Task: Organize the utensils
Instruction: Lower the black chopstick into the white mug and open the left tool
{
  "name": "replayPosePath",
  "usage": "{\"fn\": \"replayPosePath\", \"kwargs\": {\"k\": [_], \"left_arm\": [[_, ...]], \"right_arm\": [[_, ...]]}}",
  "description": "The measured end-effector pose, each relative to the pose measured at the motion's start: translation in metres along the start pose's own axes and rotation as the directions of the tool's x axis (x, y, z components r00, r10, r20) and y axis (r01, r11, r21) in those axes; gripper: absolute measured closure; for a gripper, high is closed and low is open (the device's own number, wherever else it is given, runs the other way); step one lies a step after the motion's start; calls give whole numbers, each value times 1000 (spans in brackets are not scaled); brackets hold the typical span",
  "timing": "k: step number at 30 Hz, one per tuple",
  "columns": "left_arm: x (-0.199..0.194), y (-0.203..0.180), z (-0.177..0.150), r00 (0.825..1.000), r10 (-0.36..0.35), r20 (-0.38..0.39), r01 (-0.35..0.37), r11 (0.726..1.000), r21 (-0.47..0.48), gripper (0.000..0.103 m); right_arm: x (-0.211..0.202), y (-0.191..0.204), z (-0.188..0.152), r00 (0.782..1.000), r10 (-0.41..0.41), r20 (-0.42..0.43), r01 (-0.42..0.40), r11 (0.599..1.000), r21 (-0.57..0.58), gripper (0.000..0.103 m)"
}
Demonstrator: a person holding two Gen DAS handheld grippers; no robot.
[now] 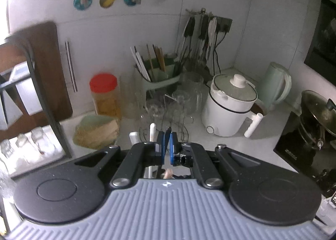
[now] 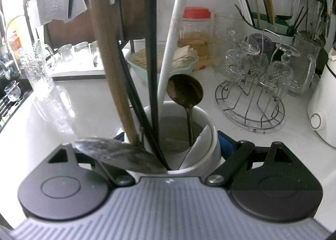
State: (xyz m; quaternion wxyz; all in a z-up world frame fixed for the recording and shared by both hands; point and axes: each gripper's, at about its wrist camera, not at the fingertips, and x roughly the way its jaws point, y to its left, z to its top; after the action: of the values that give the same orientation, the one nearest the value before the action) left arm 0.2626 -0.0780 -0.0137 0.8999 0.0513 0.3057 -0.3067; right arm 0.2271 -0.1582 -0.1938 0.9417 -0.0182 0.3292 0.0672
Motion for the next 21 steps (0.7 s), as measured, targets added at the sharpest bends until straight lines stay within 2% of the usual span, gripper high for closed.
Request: {"fn": "replayPosePath", "kwargs": {"k": [8,17,21], "left_arm": [[16,9,-9,999,11,-50,-12,1000,-22,98],[15,14,-8,998,8,-61,-10,999,-34,98],[8,15,-8,999,18,-40,-20,999,-38,97]], "right_arm": [[0,0,0,1000,-3,-2,3,1000,1,13],[1,-1,1,1000,-1,-11,1,1000,0,13],[2,1,2,1000,-14,-20,14,1000,-9,14]]}}
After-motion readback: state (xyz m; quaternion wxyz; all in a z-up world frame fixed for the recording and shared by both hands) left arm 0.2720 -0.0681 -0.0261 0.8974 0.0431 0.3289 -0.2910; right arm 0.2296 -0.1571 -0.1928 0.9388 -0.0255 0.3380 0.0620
